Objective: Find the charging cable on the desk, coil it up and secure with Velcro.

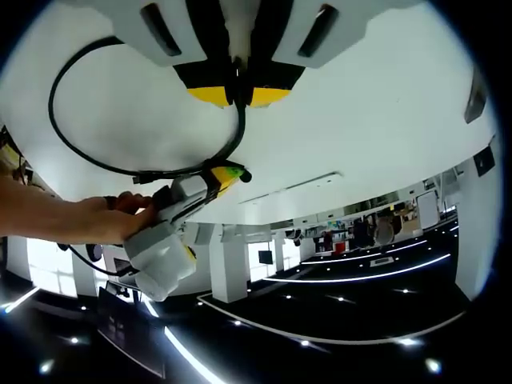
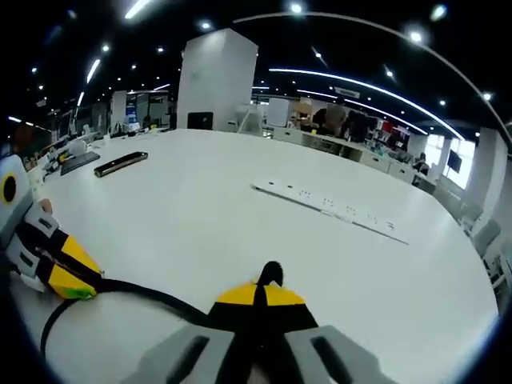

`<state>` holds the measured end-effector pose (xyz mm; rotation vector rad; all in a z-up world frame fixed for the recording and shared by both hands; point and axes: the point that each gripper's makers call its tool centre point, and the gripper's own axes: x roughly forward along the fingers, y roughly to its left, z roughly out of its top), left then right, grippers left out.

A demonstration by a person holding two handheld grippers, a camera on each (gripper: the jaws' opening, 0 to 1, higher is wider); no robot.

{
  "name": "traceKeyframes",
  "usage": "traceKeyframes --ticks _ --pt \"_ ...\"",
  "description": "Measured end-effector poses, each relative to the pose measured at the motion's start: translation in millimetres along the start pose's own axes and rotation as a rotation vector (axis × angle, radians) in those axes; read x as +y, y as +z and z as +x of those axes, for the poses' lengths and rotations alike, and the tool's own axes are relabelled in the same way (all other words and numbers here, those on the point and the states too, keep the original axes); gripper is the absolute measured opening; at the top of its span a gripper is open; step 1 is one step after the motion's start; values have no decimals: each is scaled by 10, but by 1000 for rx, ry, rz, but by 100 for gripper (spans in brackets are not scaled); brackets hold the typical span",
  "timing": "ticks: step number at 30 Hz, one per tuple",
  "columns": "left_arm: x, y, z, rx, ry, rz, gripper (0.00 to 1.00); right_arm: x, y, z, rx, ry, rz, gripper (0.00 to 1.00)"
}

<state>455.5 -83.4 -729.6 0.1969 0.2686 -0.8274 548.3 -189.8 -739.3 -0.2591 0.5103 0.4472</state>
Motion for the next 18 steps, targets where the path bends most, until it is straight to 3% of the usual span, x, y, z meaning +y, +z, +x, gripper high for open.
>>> traceKeyframes --ticks 18 --pt "-10 -2 1 -1 1 2 8 81 -37 -139 15 34 21 3"
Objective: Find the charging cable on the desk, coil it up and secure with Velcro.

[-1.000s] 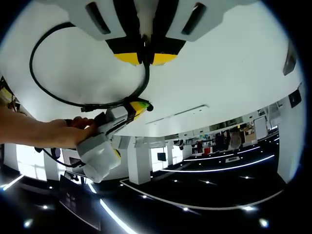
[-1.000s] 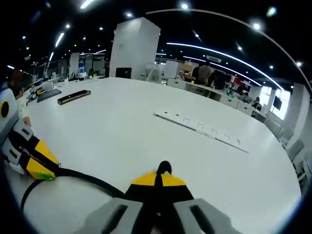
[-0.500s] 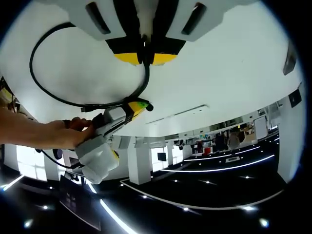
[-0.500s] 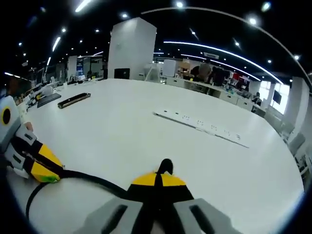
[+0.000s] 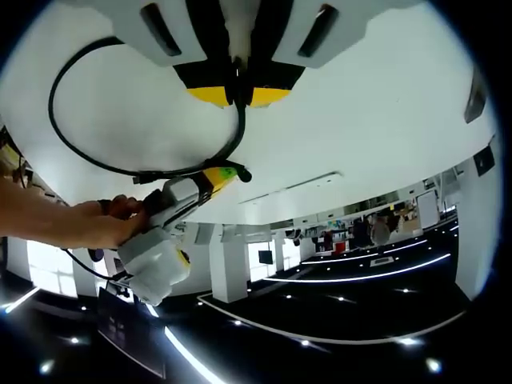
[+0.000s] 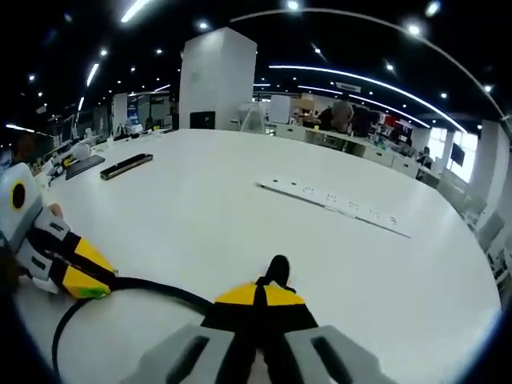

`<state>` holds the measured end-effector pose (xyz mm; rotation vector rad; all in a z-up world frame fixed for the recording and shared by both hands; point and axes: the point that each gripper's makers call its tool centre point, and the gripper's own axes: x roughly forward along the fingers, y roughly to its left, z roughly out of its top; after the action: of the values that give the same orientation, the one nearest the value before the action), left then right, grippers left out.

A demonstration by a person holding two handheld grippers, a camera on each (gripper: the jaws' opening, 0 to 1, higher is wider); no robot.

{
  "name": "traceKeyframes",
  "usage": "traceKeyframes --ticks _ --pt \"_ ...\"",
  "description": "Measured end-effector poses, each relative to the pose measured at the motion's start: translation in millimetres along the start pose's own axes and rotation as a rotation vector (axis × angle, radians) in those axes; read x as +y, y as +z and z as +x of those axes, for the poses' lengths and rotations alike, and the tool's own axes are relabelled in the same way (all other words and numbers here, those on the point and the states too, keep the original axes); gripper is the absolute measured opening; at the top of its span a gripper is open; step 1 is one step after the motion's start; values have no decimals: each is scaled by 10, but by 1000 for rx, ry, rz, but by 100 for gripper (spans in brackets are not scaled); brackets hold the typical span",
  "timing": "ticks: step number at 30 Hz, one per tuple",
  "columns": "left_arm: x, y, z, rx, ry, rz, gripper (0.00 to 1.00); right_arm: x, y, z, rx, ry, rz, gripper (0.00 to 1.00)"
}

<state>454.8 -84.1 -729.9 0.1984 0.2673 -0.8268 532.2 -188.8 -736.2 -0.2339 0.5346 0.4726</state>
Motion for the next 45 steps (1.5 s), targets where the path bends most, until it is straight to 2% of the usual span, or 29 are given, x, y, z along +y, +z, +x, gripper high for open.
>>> traceKeyframes --ticks 16,27,33,45 --pt "-4 1 -6 -2 2 2 8 31 -8 -27 -11 23 36 3" --pt "-4 3 -18 -1 1 3 8 -72 25 98 -12 14 57 2" --pt "-3 4 -18 -1 0 2 8 -99 38 147 -4 2 27 2" --pt "7 2 -3 -2 0 1 8 -105 36 158 -17 -4 20 2"
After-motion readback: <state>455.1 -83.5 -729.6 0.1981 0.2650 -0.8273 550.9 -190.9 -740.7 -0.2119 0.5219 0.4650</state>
